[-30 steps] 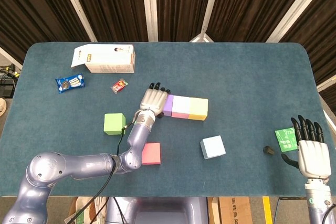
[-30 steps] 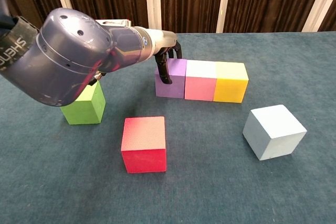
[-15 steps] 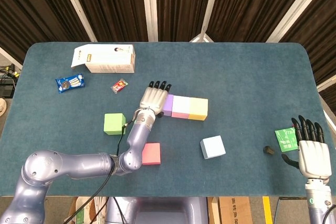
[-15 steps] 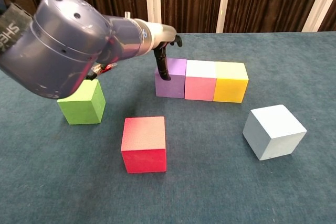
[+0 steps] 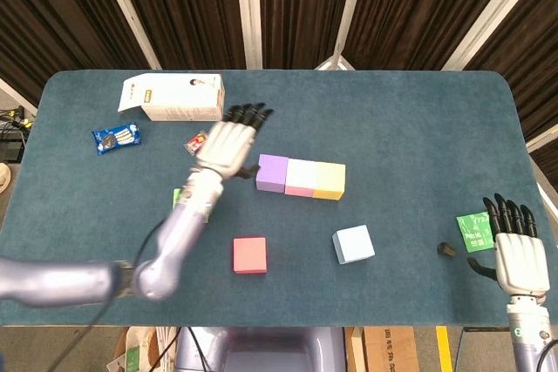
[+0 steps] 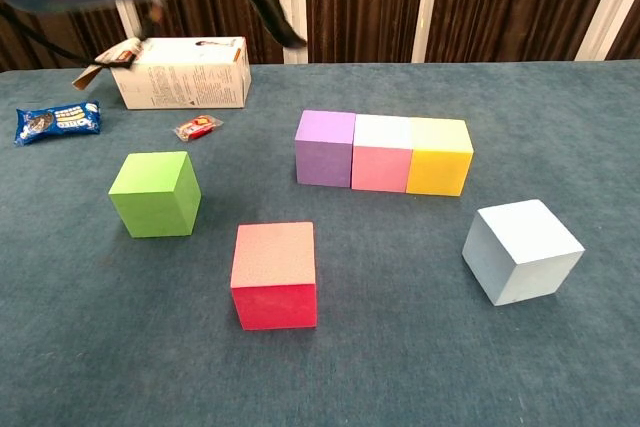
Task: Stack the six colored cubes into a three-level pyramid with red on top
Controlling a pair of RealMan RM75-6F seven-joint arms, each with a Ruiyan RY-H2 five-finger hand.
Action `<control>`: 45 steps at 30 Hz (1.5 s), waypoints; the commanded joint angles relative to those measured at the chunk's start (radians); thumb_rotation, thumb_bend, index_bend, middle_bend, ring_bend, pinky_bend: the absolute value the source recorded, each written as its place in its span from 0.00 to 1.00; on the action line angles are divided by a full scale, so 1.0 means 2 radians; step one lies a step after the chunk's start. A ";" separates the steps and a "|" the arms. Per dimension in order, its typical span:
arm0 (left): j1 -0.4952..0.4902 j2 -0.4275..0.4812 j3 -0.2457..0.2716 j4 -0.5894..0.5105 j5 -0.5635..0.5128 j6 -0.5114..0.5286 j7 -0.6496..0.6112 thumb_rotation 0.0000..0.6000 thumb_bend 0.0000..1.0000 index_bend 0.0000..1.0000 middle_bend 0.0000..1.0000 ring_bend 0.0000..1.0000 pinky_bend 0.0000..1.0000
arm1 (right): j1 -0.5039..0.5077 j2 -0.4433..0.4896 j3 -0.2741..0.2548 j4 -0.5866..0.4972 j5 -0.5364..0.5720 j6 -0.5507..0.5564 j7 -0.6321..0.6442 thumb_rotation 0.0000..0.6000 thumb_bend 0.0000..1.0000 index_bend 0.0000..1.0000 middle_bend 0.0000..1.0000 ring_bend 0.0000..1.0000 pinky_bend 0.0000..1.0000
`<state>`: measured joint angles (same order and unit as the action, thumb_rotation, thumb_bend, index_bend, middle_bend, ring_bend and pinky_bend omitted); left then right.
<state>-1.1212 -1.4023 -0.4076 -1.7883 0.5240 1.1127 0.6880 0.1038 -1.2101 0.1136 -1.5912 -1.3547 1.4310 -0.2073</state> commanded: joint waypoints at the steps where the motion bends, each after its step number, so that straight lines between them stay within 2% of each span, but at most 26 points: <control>1: 0.113 0.130 0.023 -0.125 0.123 0.057 -0.076 1.00 0.32 0.06 0.00 0.00 0.00 | 0.003 0.002 -0.004 -0.003 -0.005 -0.006 0.003 1.00 0.07 0.00 0.00 0.00 0.00; 5: 0.213 0.215 0.077 -0.175 0.238 0.098 -0.145 1.00 0.32 0.07 0.00 0.00 0.00 | 0.006 0.009 -0.014 -0.017 -0.018 -0.017 0.012 1.00 0.07 0.00 0.00 0.00 0.00; 9: 0.308 0.266 0.140 -0.163 0.358 0.145 -0.238 1.00 0.32 0.07 0.00 0.00 0.00 | 0.016 0.022 -0.028 -0.036 -0.042 -0.040 0.027 1.00 0.08 0.00 0.00 0.00 0.00; 14: 0.394 0.268 0.195 -0.098 0.467 0.218 -0.331 1.00 0.32 0.07 0.00 0.00 0.00 | 0.036 0.043 -0.040 -0.059 -0.064 -0.076 0.041 1.00 0.07 0.00 0.00 0.00 0.00; 19: 0.454 0.245 0.231 -0.043 0.499 0.264 -0.318 1.00 0.32 0.07 0.00 0.00 0.00 | 0.051 0.050 -0.045 -0.082 -0.067 -0.102 0.024 1.00 0.07 0.00 0.00 0.00 0.00; 23: 0.485 0.211 0.235 -0.013 0.507 0.295 -0.309 1.00 0.32 0.07 0.00 0.00 0.00 | 0.066 0.050 -0.041 -0.102 -0.061 -0.122 0.005 1.00 0.07 0.00 0.00 0.00 0.00; 27: 0.503 0.182 0.228 0.014 0.509 0.315 -0.311 1.00 0.32 0.07 0.00 0.00 0.00 | 0.083 0.049 -0.034 -0.123 -0.045 -0.142 -0.018 1.00 0.07 0.00 0.00 0.00 0.00; 40: 0.520 0.166 0.213 0.016 0.512 0.318 -0.291 1.00 0.32 0.07 0.00 0.00 0.00 | 0.134 0.008 -0.015 -0.145 0.010 -0.198 -0.074 1.00 0.07 0.00 0.06 0.00 0.00; 45: 0.520 0.165 0.211 0.008 0.508 0.301 -0.278 1.00 0.33 0.06 0.00 0.00 0.00 | 0.155 -0.015 -0.005 -0.155 0.043 -0.208 -0.113 1.00 0.09 0.05 0.10 0.00 0.00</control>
<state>-0.0820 -1.0715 0.0161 -1.7668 1.5426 1.7209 0.1257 0.3979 -1.2222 0.0936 -1.8929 -1.2889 1.0244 -0.4120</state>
